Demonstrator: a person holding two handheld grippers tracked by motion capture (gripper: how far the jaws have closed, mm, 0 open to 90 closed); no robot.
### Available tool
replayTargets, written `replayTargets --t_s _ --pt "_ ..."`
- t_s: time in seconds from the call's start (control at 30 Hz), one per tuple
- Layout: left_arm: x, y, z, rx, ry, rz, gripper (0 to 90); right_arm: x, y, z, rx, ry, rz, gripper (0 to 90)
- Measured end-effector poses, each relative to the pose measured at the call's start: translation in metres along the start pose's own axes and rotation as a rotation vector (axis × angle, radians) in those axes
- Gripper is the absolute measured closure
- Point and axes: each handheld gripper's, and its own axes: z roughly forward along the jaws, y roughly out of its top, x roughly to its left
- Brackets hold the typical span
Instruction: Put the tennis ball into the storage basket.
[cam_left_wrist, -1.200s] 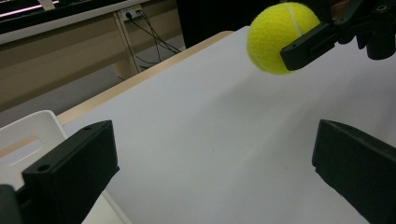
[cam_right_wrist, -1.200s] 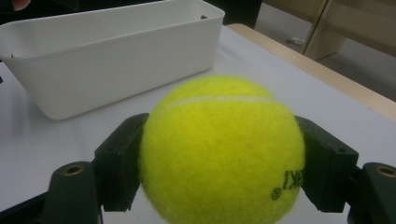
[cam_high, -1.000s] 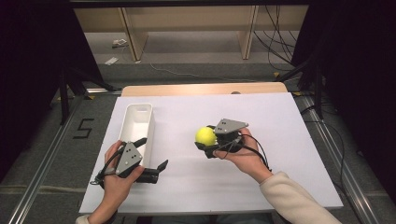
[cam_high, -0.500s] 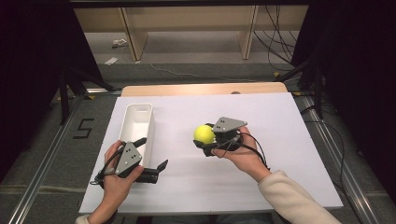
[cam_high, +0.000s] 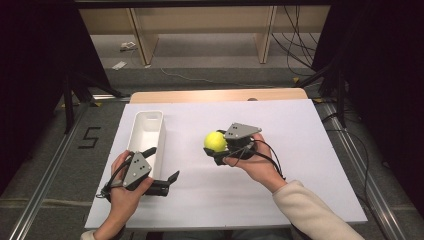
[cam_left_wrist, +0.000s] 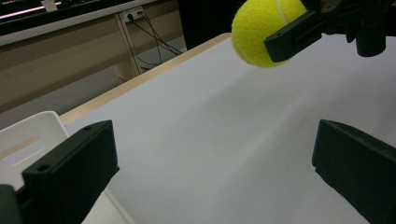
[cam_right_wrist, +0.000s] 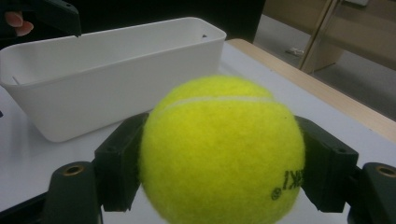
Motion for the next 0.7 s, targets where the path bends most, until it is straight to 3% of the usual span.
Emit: replayTargets --t_s 0.7 --pt "-0.0002 0.0002 0.0000 0.000 -0.001 0.003 0.0 0.0012 0.0062 0.0063 -0.012 0.003 0.006 26.6"
